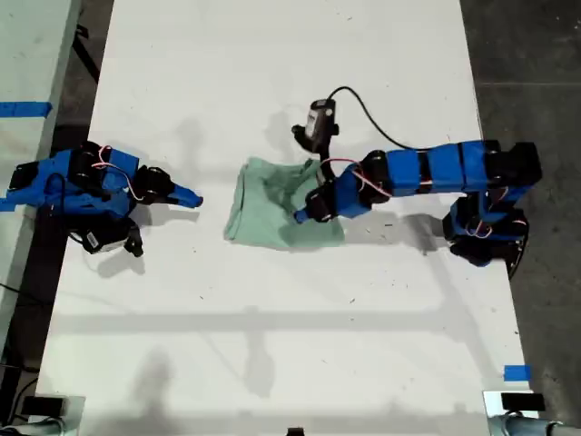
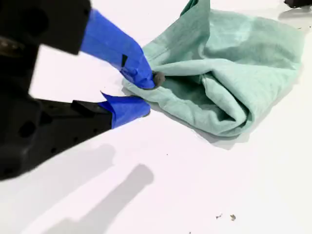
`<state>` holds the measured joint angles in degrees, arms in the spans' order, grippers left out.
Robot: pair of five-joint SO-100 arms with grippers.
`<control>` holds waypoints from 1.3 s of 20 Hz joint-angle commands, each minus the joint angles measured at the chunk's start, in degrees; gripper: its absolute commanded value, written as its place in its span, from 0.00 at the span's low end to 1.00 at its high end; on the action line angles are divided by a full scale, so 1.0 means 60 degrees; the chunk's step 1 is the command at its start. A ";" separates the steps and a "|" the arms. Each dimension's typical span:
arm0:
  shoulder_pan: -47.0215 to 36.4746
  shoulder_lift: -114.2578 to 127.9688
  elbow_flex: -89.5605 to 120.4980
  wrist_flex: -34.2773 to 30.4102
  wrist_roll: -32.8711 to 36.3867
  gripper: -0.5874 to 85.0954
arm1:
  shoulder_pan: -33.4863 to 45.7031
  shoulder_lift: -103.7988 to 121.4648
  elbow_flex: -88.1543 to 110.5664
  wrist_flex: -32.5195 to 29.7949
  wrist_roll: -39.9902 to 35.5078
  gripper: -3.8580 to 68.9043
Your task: Fold tshirt
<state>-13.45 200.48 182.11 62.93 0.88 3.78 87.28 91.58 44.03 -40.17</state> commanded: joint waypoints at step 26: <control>0.0264 0.0981 0.0103 0.0015 -0.0176 0.08 | 0.3120 1.4575 1.0122 0.3179 0.1333 0.04</control>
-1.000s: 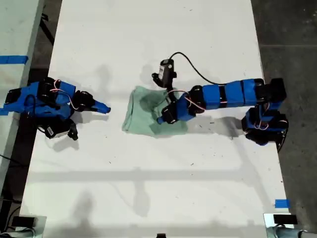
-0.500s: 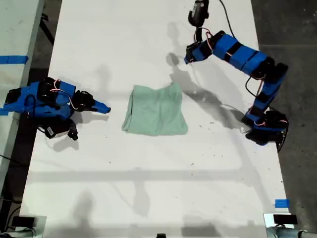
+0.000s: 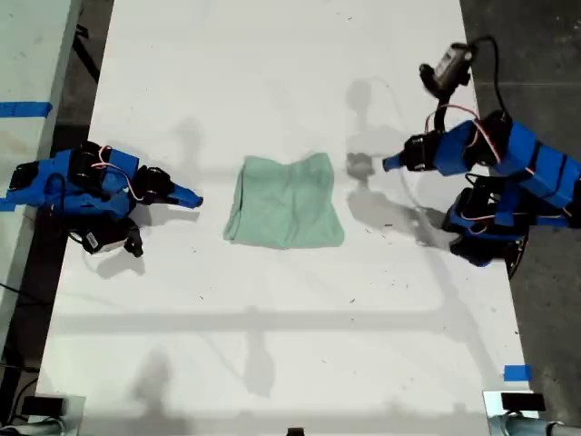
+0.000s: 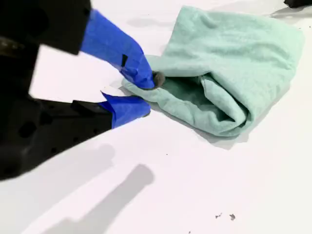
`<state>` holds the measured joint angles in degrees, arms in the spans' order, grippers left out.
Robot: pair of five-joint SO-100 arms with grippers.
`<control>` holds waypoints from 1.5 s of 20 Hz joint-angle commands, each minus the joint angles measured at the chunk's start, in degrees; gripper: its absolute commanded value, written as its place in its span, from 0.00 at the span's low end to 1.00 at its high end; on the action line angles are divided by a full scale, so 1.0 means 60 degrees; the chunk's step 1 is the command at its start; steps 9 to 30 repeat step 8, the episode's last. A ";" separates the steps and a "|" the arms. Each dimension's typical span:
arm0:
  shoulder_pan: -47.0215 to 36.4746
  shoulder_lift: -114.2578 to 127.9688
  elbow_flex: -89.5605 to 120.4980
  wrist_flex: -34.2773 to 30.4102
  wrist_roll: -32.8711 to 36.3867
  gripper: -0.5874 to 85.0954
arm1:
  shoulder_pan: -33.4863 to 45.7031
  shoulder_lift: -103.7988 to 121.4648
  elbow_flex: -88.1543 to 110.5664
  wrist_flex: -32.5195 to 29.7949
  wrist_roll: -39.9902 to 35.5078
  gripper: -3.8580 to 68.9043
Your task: Fold tshirt
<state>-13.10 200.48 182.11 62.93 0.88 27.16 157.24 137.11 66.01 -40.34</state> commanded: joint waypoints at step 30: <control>0.0190 0.0981 0.0103 0.0015 -0.0176 0.08 | -0.3223 0.7134 0.6416 0.1099 0.6475 0.18</control>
